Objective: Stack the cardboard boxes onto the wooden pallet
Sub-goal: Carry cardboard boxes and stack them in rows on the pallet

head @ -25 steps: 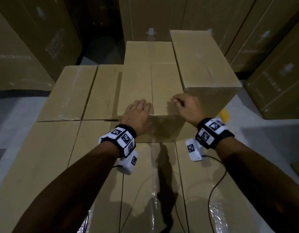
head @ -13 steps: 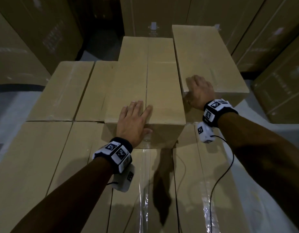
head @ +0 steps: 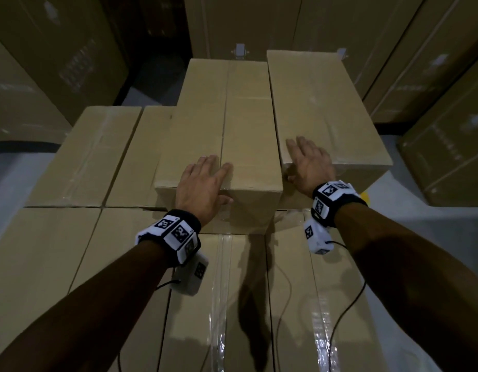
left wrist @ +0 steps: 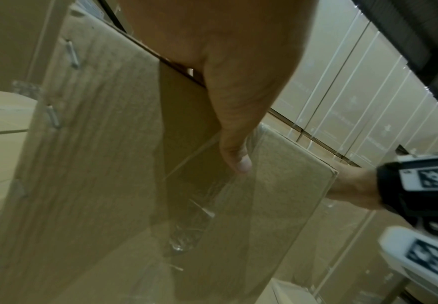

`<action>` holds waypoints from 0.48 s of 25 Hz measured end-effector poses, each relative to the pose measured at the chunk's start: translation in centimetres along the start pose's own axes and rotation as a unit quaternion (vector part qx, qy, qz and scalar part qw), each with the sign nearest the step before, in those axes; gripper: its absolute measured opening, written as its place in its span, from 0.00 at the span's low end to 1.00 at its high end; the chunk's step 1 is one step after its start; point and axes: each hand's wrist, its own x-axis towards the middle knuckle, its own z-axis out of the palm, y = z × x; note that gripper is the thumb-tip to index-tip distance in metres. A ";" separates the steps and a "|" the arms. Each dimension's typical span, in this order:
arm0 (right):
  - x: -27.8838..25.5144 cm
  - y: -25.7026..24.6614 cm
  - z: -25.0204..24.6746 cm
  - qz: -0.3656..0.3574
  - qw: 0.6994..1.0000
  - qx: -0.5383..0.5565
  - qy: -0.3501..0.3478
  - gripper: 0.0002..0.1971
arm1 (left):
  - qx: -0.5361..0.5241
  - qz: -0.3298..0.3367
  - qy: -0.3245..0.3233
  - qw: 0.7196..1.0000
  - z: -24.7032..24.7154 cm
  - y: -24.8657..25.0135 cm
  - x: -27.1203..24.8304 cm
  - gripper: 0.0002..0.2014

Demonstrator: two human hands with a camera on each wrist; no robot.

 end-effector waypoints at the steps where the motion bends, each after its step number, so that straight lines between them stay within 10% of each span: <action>1: 0.1 0.0 0.0 0.001 1.000 0.001 -0.002 0.49 | -0.005 0.001 0.006 1.000 -0.1 0.1 0.6 0.40; 12: 0.1 0.0 -0.3 0.007 0.999 0.037 -0.022 0.54 | -0.026 -0.004 0.027 0.999 0.0 0.5 5.9 0.35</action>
